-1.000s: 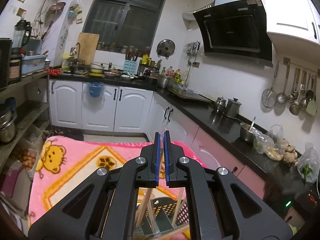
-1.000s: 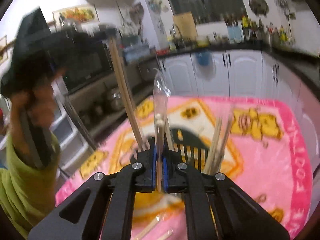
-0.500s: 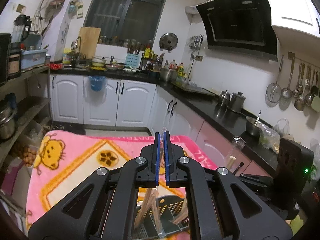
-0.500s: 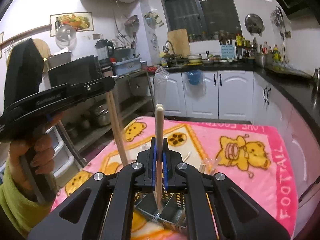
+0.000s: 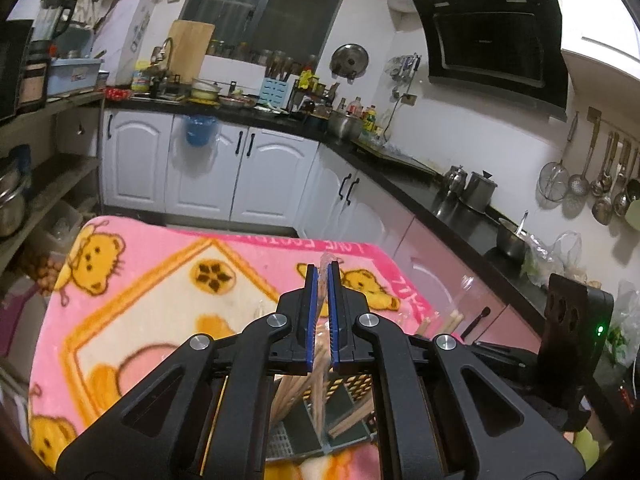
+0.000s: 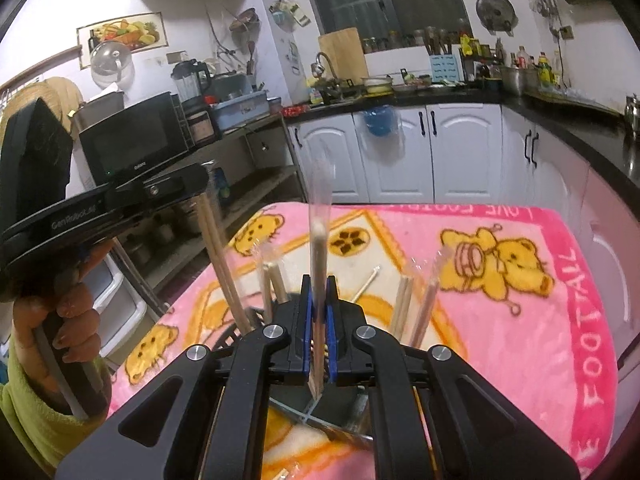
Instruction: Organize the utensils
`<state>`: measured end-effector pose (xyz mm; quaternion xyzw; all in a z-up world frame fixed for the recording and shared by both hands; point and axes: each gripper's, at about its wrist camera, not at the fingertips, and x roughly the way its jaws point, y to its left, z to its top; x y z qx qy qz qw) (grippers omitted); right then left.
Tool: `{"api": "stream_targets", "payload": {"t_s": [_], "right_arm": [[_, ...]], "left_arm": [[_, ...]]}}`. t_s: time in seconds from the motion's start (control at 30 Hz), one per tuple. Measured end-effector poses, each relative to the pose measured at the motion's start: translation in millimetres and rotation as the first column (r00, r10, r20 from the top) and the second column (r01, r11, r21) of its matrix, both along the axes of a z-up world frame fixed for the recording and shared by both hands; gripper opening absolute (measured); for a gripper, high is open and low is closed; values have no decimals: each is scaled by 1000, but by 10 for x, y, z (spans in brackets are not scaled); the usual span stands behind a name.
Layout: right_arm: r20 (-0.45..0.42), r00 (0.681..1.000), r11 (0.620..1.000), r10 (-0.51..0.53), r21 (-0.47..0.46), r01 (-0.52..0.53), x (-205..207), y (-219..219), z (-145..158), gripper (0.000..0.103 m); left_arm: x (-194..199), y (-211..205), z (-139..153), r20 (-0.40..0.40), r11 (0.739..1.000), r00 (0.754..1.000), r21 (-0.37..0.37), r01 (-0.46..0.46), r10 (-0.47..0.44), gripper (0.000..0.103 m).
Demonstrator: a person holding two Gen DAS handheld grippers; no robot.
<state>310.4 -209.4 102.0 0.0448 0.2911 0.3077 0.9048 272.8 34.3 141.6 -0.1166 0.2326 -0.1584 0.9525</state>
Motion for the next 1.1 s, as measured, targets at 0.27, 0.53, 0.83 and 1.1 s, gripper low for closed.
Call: {"api": "stream_targets", "payload": {"t_s": [0.27, 0.53, 0.83, 1.1], "right_arm": [[-14, 999, 999, -41, 0, 41, -47, -121, -124, 45], [-12, 998, 998, -58, -2, 58, -153, -211, -158, 53], [1, 998, 998, -60, -10, 60, -308, -262, -155, 60], [5, 998, 998, -59, -27, 59, -497, -320, -218, 64]], "left_arm": [[-148, 91, -116, 2, 999, 999, 16, -41, 41, 25], [-327, 102, -201, 19, 994, 997, 83, -74, 73, 48], [-526, 38, -304, 39, 986, 996, 143, -90, 85, 69], [-649, 26, -404, 27, 986, 996, 143, -89, 86, 90]]}}
